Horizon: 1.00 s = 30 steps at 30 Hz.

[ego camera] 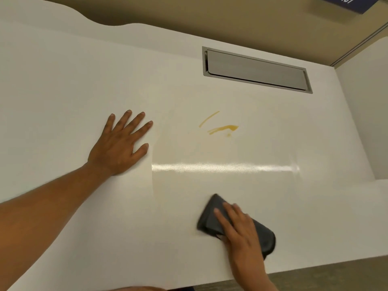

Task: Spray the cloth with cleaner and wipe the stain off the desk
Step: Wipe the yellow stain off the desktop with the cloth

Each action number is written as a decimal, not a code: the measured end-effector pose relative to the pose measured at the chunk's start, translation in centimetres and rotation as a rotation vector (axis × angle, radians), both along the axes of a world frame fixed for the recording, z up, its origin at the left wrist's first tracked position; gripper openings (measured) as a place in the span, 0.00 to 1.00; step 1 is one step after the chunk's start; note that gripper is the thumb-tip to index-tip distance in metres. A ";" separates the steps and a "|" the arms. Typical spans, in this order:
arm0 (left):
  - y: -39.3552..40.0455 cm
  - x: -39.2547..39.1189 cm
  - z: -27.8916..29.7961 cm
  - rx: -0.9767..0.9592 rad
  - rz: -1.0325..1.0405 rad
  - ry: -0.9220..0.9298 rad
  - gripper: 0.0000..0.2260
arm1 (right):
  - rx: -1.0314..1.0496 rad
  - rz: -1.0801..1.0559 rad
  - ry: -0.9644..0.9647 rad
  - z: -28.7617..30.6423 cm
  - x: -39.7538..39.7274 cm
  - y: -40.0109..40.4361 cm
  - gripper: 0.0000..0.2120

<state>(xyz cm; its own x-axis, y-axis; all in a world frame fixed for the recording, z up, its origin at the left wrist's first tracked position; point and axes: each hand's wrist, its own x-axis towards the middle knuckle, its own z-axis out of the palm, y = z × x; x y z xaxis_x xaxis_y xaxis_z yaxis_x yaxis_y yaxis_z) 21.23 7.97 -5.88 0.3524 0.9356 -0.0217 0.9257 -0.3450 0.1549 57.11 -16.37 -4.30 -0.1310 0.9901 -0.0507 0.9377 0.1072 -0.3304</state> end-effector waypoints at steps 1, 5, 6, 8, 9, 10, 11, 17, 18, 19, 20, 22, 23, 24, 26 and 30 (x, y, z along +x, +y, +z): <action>0.1 0.0 0.0 0.003 0.005 0.003 0.31 | -0.003 -0.064 -0.012 0.1 1.8 0.7 0.33; 0.1 0.0 0.0 -0.001 0.024 0.015 0.33 | 0.011 -0.461 -0.079 -0.1 6.6 9.3 0.25; 0.1 -0.1 -0.1 -0.002 0.023 0.018 0.33 | 0.035 -0.533 -0.081 -0.1 6.9 11.9 0.25; 0.2 -0.1 -0.1 0.000 0.019 0.018 0.33 | 0.081 -0.596 -0.092 -0.2 6.0 16.3 0.25; 0.2 -0.1 -0.1 0.001 0.016 0.015 0.33 | 0.094 -0.593 -0.104 -0.3 4.9 17.8 0.25; 0.2 -0.1 -0.1 0.002 0.013 0.013 0.32 | 0.100 -0.568 -0.118 -0.4 3.6 18.7 0.25; 0.1 0.0 -0.1 0.004 0.013 0.012 0.32 | 0.103 -0.523 -0.129 -0.5 2.1 19.1 0.26; 0.2 -0.1 0.0 -0.002 0.016 0.008 0.32 | 0.033 -0.085 -0.042 -0.5 -4.7 8.8 0.31; 0.2 -0.2 0.0 -0.003 0.016 0.011 0.32 | 0.014 -0.025 -0.027 -0.3 -3.9 6.6 0.31; 0.2 -0.2 0.0 -0.002 0.016 0.014 0.32 | 0.002 0.017 -0.026 -0.1 -2.5 5.2 0.31; 0.2 -0.2 0.0 0.002 0.016 0.013 0.32 | -0.013 0.039 -0.037 0.0 -0.7 4.7 0.30; 0.2 -0.2 0.0 0.009 0.015 0.007 0.32 | -0.032 0.004 -0.081 0.5 3.2 6.4 0.28; 0.2 -0.2 0.0 0.012 0.014 0.004 0.32 | -0.025 -0.067 -0.096 0.7 5.0 8.3 0.27; 0.2 -0.2 -0.1 0.012 0.015 0.002 0.32 | -0.021 -0.160 -0.098 0.9 6.5 10.8 0.26; 0.1 -0.2 -0.2 0.012 0.018 0.004 0.33 | 0.006 -0.321 -0.097 0.8 8.6 16.5 0.25; 0.1 -0.2 -0.1 0.005 0.018 0.002 0.33 | 0.093 -0.417 -0.137 0.0 6.4 24.8 0.25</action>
